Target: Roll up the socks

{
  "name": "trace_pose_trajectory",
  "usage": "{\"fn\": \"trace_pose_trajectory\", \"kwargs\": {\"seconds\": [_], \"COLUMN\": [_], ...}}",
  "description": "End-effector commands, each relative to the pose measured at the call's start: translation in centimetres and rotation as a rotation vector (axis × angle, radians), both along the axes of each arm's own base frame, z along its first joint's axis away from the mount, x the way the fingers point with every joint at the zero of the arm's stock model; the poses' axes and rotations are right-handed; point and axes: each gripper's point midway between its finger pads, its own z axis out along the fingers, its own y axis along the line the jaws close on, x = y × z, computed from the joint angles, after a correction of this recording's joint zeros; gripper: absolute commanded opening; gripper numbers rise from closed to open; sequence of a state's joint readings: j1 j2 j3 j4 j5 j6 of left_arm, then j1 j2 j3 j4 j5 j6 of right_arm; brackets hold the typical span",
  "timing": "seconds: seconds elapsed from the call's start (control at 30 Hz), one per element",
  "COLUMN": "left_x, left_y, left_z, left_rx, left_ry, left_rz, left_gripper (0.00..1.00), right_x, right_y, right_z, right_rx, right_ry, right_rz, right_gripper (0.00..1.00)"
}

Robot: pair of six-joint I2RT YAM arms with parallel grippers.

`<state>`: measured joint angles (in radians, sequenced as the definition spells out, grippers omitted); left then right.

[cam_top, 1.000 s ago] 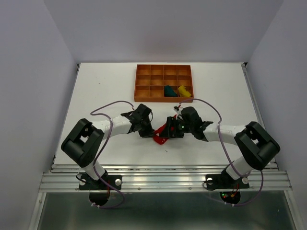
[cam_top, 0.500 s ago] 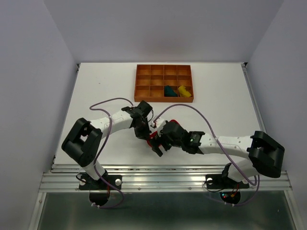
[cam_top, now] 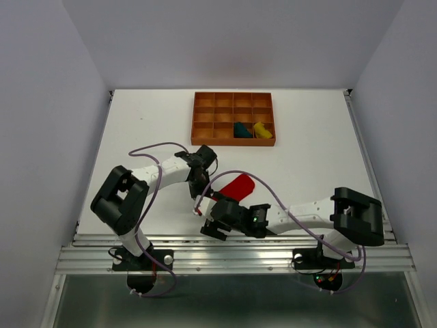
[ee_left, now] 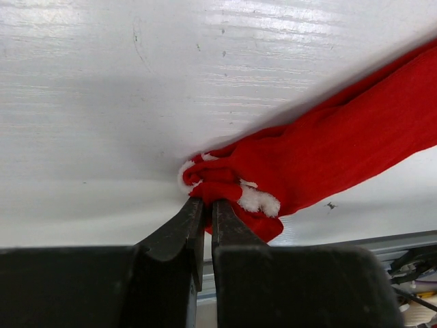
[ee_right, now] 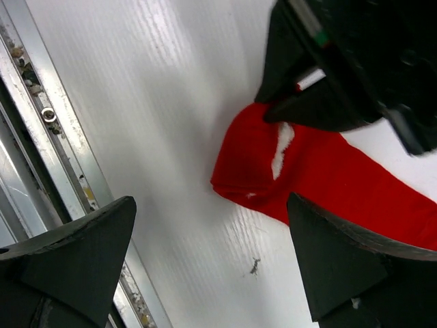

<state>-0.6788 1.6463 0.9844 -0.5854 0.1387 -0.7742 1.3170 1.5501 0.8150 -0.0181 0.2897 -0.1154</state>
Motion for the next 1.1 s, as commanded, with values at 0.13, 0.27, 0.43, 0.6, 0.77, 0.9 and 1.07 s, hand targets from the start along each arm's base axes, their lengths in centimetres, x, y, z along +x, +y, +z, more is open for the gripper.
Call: {"fn": "trace_pose_trajectory", "kwargs": {"seconds": [0.13, 0.27, 0.43, 0.6, 0.77, 0.9, 1.07], "left_x": [-0.6, -0.7, -0.8, -0.8, -1.0, -1.0, -1.0], "left_y": [0.4, 0.5, 0.5, 0.5, 0.5, 0.5, 0.4], "left_z": [0.2, 0.2, 0.1, 0.1, 0.0, 0.2, 0.3], "left_rx": [0.023, 0.025, 0.024, 0.027, 0.023, 0.020, 0.014], "left_ry": [0.037, 0.038, 0.043, 0.045, 0.050, 0.049, 0.051], "left_rz": [-0.017, -0.015, -0.017, -0.017, -0.017, -0.017, -0.018], "left_gripper": [0.00, 0.00, 0.00, 0.00, 0.00, 0.00, 0.00], "right_x": [0.2, 0.1, -0.3, -0.3, -0.1, 0.1, 0.5], "right_y": [3.3, 3.7, 4.0, 3.3, 2.8, 2.6, 2.5], "right_z": [1.2, 0.9, 0.4, -0.8, -1.3, -1.8, -2.2], "right_rx": [-0.032, -0.060, -0.091, -0.150, -0.171, -0.189, -0.207], "right_ry": [-0.142, -0.178, -0.204, -0.200, -0.207, -0.219, -0.238], "right_rz": [0.037, 0.039, 0.057, 0.062, 0.053, 0.043, 0.036], "right_gripper": [0.95, 0.92, 0.84, 0.75, 0.70, 0.69, 0.62]}}
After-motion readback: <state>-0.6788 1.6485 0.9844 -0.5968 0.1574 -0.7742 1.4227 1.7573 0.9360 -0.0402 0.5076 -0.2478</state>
